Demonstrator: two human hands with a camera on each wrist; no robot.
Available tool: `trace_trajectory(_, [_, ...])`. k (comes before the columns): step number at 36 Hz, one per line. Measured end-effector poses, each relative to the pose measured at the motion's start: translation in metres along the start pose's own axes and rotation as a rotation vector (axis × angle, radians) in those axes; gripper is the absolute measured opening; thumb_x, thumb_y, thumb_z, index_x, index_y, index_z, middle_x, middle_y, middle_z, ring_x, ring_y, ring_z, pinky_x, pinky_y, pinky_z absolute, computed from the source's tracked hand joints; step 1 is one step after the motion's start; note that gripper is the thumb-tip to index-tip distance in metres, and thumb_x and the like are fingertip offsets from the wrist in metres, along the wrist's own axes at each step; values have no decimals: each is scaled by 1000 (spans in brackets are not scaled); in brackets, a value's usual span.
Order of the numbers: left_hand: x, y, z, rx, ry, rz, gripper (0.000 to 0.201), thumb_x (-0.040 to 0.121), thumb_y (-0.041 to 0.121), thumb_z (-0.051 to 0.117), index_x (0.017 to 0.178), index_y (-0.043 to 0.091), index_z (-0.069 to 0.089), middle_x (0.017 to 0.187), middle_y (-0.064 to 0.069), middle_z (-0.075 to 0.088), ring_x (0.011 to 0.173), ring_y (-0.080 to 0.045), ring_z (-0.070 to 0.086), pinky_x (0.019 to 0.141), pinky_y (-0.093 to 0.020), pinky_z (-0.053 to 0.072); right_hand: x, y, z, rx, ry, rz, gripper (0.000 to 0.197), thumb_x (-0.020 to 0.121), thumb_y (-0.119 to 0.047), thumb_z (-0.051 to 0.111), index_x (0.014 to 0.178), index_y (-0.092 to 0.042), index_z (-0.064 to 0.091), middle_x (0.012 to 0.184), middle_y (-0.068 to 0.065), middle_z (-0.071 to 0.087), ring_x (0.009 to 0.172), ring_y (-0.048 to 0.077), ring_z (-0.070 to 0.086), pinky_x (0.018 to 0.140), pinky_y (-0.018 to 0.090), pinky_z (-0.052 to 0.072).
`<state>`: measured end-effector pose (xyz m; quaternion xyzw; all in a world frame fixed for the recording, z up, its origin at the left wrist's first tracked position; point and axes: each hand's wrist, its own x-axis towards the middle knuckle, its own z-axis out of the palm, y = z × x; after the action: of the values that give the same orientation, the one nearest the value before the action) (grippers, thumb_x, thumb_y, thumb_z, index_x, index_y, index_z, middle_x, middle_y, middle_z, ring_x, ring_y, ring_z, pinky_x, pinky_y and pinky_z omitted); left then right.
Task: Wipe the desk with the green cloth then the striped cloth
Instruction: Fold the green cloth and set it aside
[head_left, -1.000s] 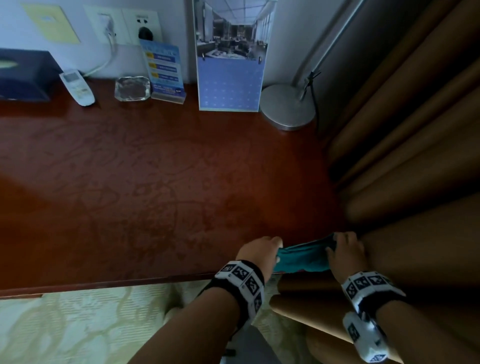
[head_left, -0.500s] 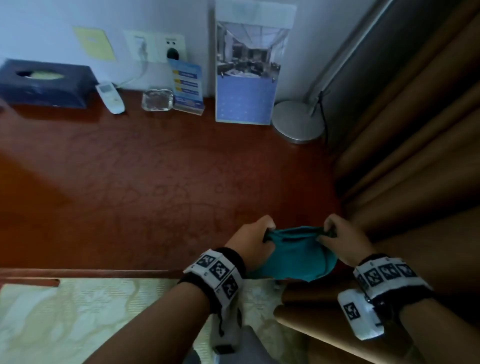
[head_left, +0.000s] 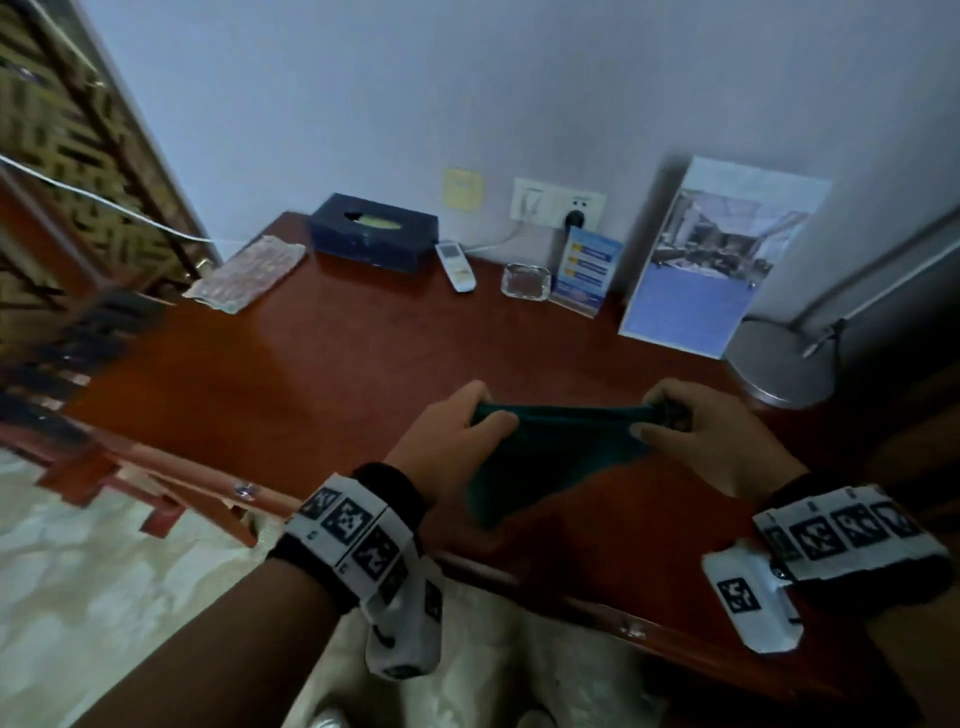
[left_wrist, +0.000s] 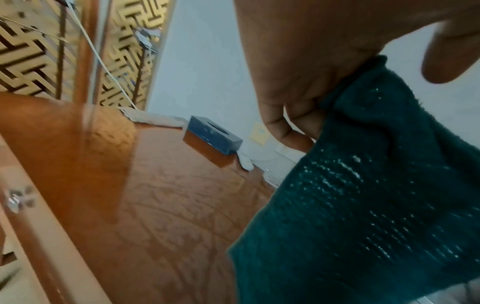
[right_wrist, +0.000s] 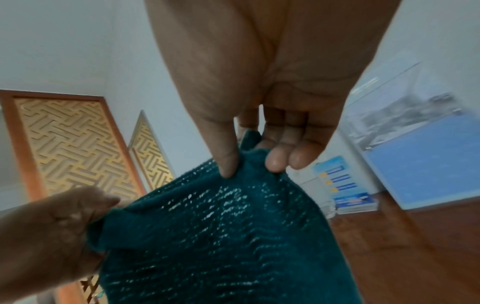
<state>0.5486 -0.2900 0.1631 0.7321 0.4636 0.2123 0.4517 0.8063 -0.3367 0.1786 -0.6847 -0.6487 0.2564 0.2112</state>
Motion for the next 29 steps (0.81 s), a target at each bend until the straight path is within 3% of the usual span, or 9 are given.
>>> trace_trajectory(4, [-17, -33, -66, 85, 112, 36, 27, 97, 32, 48, 74, 22, 38, 67, 4, 42, 59, -10, 39, 55, -26, 31, 30, -58, 31, -41, 3, -54, 13, 86, -15, 68, 80, -20, 58, 74, -6, 57, 66, 5, 50, 58, 17, 34])
trace_trajectory(9, [-37, -75, -153, 145, 183, 77, 25, 89, 24, 61, 74, 22, 42, 66, 4, 45, 64, -14, 43, 60, -29, 34, 56, -130, 71, -70, 18, -114, 18, 86, -16, 67, 75, -25, 57, 69, -9, 58, 64, -3, 52, 59, 12, 37])
trace_trajectory(13, [-50, -100, -213, 182, 232, 48, 18, 85, 20, 65, 78, 20, 49, 70, 5, 51, 68, -13, 47, 61, -27, 37, 75, -182, 99, -95, 40, -121, 12, 84, -6, 66, 78, -16, 64, 74, -8, 63, 67, -2, 55, 62, 5, 37])
trace_trajectory(19, [-58, -132, -286, 157, 293, -1, 18, 81, 10, 65, 76, 25, 56, 78, 1, 60, 75, -18, 58, 67, -31, 47, 107, -239, 129, -146, 94, -179, 13, 84, -7, 68, 81, -19, 63, 80, -3, 65, 73, 13, 57, 65, 3, 36])
trace_trajectory(24, [-54, -157, -334, 144, 361, -20, 19, 79, 10, 67, 74, 26, 58, 80, -3, 63, 76, -20, 60, 70, -33, 49, 138, -270, 147, -163, 87, -217, 14, 85, -3, 65, 89, -16, 70, 84, -8, 62, 70, -4, 51, 65, -1, 35])
trace_trajectory(29, [-48, -183, -378, 211, 397, -50, 15, 80, 14, 70, 77, 25, 60, 82, 4, 62, 78, -14, 58, 68, -26, 41, 175, -292, 166, -141, 81, -235, 18, 85, -3, 65, 92, -19, 69, 84, -7, 63, 71, -6, 51, 62, 0, 35])
